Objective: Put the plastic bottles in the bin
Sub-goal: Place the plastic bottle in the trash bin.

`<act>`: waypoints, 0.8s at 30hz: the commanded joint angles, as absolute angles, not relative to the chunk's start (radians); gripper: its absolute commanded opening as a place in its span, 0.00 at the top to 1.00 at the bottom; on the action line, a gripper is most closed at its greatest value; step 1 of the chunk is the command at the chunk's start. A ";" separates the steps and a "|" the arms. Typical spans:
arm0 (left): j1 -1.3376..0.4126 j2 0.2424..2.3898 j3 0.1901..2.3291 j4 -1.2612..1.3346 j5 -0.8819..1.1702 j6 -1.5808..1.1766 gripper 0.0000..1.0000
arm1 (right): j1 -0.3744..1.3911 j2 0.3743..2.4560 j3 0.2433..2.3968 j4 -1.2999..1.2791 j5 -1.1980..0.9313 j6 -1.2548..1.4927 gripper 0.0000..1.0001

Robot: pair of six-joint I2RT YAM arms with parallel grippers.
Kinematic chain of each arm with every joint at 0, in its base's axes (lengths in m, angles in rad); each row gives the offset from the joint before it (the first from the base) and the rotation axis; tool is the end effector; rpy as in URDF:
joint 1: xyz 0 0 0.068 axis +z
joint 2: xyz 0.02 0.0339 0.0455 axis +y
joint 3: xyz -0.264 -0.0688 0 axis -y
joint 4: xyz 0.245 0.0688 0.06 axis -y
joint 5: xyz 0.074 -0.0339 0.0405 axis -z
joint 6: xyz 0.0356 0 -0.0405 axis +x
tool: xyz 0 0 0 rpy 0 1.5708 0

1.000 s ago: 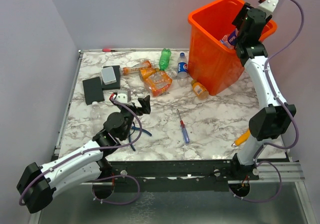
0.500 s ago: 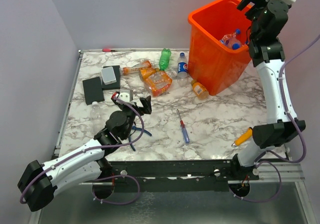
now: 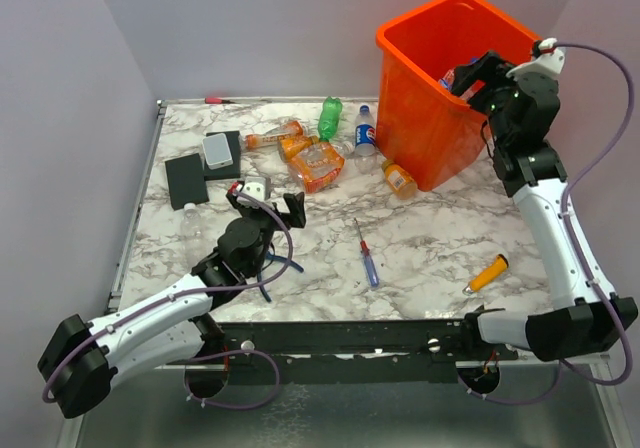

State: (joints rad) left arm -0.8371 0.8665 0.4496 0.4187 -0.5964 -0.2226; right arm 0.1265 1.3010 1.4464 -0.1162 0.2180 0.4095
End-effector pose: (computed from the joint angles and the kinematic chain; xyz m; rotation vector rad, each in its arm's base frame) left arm 0.1493 -0.1358 0.2705 0.0135 1.5809 -0.3643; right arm 0.2907 0.0292 0.4660 0.3885 1.4983 0.2571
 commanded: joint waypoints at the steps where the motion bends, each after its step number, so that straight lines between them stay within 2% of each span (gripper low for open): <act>1: -0.837 0.904 0.508 0.345 -0.671 -0.262 0.01 | 0.235 1.150 1.390 -0.055 0.038 0.403 0.15; 4: -0.836 0.922 0.539 0.294 -0.718 -0.272 0.01 | 0.309 1.050 1.332 -0.044 0.014 0.392 0.15; 8: -0.834 0.963 0.581 0.207 -0.708 -0.255 0.01 | 0.319 0.954 1.238 -0.056 -0.184 0.451 0.15; 13: -0.790 1.073 0.682 0.096 -0.570 -0.308 0.01 | 0.327 0.878 1.048 -0.100 -0.420 0.536 0.16; 17: -0.739 1.202 0.819 0.008 -0.436 -0.285 0.01 | 0.330 0.761 0.866 -0.113 -0.390 0.546 0.16; 24: -0.750 1.422 1.019 -0.149 -0.484 -0.072 0.01 | 0.329 0.628 0.695 -0.197 -0.283 0.545 0.16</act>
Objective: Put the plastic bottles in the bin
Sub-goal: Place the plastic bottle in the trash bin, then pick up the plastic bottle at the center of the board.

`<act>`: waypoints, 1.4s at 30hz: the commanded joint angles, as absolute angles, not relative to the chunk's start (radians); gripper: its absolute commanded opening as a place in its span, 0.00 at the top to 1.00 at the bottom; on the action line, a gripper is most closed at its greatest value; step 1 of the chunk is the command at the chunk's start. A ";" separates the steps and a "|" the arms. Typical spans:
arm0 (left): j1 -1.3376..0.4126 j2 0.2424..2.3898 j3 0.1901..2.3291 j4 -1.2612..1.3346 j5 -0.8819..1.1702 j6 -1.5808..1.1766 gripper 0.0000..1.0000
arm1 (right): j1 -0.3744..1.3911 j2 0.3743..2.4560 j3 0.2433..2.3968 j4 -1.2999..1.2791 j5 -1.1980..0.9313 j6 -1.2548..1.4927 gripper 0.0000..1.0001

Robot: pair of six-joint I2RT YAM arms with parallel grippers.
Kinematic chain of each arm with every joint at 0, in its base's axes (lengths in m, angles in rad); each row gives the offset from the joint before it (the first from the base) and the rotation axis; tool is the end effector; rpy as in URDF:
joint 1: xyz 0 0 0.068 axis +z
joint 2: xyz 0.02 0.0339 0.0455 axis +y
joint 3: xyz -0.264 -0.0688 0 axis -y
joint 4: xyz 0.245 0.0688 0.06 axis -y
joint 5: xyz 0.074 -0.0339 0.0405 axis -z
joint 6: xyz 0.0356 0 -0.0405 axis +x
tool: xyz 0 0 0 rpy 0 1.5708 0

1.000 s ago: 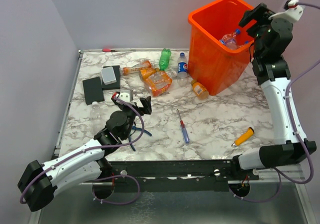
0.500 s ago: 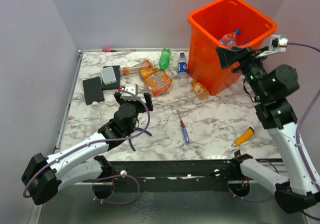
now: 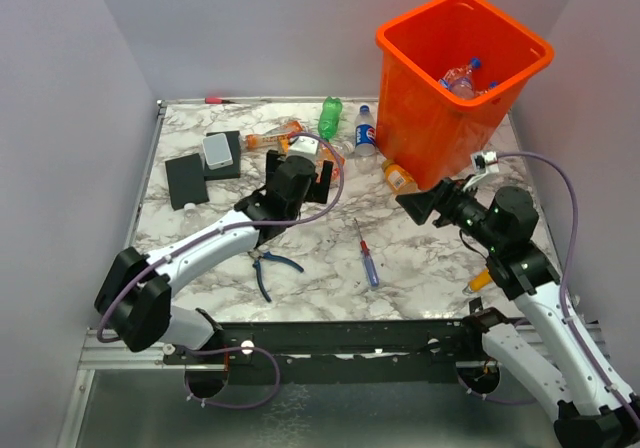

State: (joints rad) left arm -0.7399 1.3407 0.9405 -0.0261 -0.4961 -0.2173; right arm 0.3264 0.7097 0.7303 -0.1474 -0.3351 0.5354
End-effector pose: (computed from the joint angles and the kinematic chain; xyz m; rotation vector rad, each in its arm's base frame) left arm 0.2364 -0.1929 0.2868 0.1934 1.9358 -0.1379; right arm 0.1575 0.0657 0.3369 -0.0771 1.7769 0.9174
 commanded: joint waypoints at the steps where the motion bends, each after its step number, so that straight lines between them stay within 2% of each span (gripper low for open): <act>1: -0.750 1.445 1.036 -0.145 -0.487 -0.033 0.01 | 0.330 0.609 0.682 -0.216 -0.243 0.546 0.16; 8: -0.751 1.719 1.300 -0.203 -0.533 0.203 0.03 | 0.330 0.524 0.586 -0.225 -0.204 0.571 0.15; 17: -0.749 1.995 1.522 -0.287 -0.594 0.324 0.07 | 0.330 0.487 0.571 -0.299 -0.194 0.558 0.15; 24: -0.747 2.122 1.595 -0.297 -0.638 0.299 0.19 | 0.330 0.520 0.565 -0.257 -0.201 0.568 0.15; 33: -0.746 2.217 1.650 -0.296 -0.673 0.307 0.23 | 0.329 0.552 0.599 -0.249 -0.215 0.555 0.15; 38: -0.755 2.229 1.626 -0.295 -0.670 0.290 0.30 | 0.330 0.555 0.606 -0.258 -0.210 0.549 0.15; 42: -0.758 2.225 1.607 -0.295 -0.660 0.276 0.40 | 0.329 0.562 0.611 -0.256 -0.210 0.548 0.15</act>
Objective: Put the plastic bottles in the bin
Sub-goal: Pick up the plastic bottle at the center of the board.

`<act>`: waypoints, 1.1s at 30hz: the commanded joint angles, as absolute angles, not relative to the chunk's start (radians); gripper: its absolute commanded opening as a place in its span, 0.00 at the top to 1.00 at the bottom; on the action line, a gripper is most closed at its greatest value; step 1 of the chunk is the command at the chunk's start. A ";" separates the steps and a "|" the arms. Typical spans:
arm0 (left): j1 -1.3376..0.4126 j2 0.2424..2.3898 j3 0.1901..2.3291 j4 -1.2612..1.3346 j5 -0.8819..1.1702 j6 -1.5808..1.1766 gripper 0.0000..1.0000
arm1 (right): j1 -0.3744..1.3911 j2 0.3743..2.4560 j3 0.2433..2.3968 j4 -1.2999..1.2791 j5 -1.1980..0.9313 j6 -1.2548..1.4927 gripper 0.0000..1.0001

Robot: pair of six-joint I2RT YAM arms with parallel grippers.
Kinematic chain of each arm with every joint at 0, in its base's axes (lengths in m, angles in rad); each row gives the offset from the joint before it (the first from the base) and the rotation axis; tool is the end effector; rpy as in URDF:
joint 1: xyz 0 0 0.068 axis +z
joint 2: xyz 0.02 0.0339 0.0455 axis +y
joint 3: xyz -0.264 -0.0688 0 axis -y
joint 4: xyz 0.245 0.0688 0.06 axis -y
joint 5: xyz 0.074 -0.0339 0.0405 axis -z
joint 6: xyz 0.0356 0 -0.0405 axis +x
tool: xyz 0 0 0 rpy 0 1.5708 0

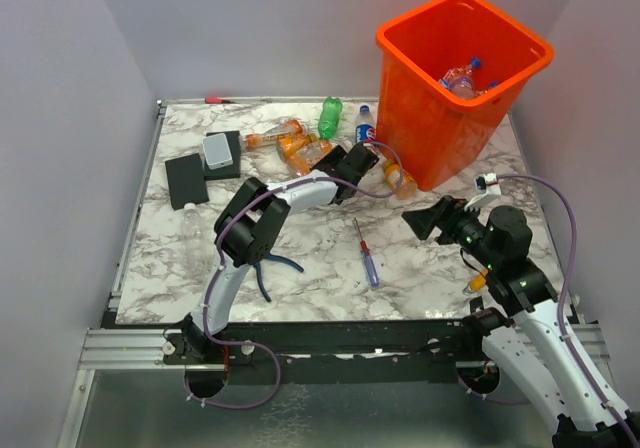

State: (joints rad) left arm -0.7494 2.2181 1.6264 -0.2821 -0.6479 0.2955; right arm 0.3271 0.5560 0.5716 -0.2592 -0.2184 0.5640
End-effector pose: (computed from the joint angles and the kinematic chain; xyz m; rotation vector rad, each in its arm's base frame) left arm 0.3673 -0.3124 0.1587 0.8936 2.1075 0.5577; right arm 0.1352 0.0540 0.2904 0.0622 1.8870 0.8200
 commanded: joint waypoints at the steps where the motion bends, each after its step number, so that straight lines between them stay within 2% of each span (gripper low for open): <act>1: -0.758 2.224 1.603 -0.295 -0.655 0.272 0.42 | 0.329 0.565 0.615 -0.256 -0.210 0.548 0.15; 7: -0.772 2.194 1.582 -0.296 -0.660 0.244 0.57 | 0.330 0.573 0.642 -0.269 -0.215 0.551 0.15; 11: -0.782 2.133 1.554 -0.294 -0.670 0.217 0.74 | 0.328 0.570 0.665 -0.284 -0.212 0.552 0.15; 15: -0.791 2.026 1.493 -0.291 -0.671 0.169 0.87 | 0.329 0.562 0.687 -0.299 -0.201 0.548 0.15; 20: -0.796 1.843 1.368 -0.273 -0.634 0.097 0.99 | 0.329 0.559 0.731 -0.316 -0.186 0.522 0.15; 26: -0.795 1.596 1.186 -0.217 -0.493 -0.011 1.00 | 0.329 0.571 0.773 -0.314 -0.190 0.499 0.15; 33: -0.796 1.308 0.935 -0.034 -0.139 -0.216 1.00 | 0.330 0.595 0.705 -0.244 -0.275 0.571 0.15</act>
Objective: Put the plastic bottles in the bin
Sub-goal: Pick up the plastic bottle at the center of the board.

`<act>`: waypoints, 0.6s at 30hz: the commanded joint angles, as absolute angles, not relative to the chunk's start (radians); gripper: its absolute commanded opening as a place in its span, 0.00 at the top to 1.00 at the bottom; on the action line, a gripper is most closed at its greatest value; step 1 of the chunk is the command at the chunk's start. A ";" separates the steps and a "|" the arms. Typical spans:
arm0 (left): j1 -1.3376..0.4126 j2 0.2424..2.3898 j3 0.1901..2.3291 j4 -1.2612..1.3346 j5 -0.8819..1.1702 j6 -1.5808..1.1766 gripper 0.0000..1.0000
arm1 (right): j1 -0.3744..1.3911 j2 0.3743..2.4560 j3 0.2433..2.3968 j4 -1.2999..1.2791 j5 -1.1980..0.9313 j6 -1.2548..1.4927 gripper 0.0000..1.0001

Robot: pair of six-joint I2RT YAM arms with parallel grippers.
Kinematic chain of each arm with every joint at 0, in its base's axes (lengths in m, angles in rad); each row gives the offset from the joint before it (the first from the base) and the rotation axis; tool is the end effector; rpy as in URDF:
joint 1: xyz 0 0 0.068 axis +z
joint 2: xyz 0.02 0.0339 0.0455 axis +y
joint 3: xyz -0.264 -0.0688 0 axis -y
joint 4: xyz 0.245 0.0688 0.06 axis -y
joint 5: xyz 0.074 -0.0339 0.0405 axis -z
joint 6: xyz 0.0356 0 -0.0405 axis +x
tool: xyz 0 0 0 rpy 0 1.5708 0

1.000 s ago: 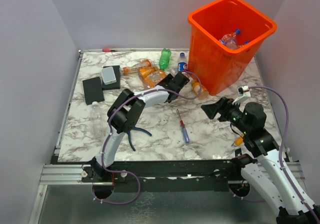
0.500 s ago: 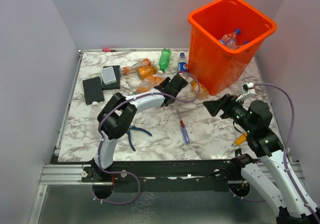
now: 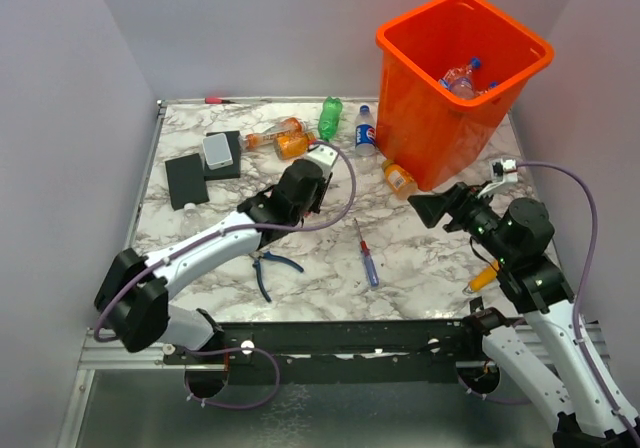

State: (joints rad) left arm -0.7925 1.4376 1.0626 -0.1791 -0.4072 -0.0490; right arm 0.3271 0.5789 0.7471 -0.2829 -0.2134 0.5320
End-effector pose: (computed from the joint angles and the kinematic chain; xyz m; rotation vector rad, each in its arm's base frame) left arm 0.2386 -0.2220 0.2851 0.5281 2.0078 -0.0807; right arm 0.1288 0.0517 0.3457 0.0127 1.7512 0.8169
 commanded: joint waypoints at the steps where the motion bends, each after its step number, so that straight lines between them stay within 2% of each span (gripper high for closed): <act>1: -0.795 1.269 0.890 0.020 -0.099 -0.258 1.00 | 0.330 0.604 0.690 -0.224 -0.299 0.584 0.15; 7: -0.794 1.068 0.634 0.371 0.127 -0.478 1.00 | 0.331 0.636 0.588 -0.121 -0.396 0.654 0.15; 18: -0.795 0.890 0.367 0.701 0.203 -0.652 1.00 | 0.331 0.670 0.490 0.122 -0.539 0.768 0.15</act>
State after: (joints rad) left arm -0.7925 0.9459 0.4278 0.4744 0.1345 -0.5385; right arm 0.3271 0.6689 0.5102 -0.0277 -0.4458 0.7078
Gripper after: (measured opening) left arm 0.323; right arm 0.851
